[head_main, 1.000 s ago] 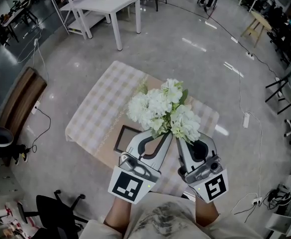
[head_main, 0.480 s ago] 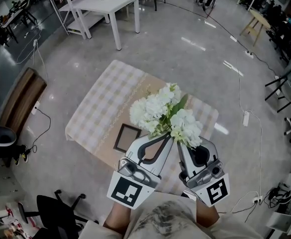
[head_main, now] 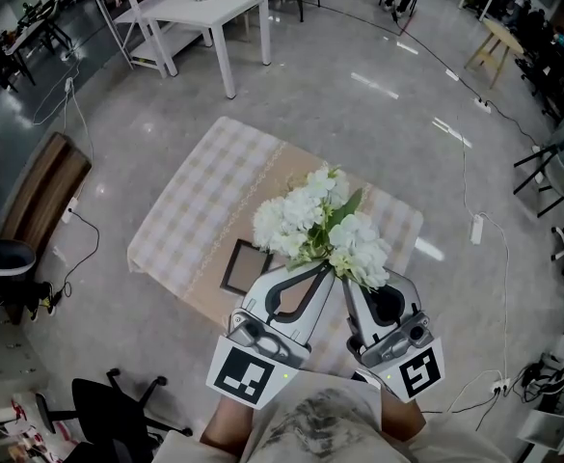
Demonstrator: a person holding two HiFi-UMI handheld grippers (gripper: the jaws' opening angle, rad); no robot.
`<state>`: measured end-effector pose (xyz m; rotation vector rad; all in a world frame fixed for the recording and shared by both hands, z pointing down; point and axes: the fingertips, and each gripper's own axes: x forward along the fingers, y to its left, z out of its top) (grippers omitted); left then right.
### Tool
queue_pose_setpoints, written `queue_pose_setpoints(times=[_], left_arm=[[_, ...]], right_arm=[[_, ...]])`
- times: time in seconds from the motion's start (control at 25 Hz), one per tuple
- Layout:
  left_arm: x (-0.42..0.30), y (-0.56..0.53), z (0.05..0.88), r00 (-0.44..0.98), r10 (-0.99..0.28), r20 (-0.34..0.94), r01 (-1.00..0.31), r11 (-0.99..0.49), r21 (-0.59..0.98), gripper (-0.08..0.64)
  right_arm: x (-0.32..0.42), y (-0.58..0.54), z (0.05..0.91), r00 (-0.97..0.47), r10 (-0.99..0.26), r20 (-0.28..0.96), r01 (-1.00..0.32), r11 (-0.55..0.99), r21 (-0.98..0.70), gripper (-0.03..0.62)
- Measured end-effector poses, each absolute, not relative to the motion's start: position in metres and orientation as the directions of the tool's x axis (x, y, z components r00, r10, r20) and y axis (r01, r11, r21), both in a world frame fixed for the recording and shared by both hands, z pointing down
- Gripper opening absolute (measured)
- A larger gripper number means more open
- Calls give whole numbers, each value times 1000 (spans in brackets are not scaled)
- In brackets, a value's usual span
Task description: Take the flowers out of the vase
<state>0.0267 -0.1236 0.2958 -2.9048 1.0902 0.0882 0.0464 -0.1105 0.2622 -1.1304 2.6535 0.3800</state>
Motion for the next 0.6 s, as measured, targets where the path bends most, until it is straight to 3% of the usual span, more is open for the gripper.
queue_pose_setpoints(times=[0.6], left_arm=[[27, -123, 294, 747, -663, -57, -664, -748, -12, 9]], right_arm=[[46, -111, 261, -684, -664, -303, -722, 677, 143, 20]])
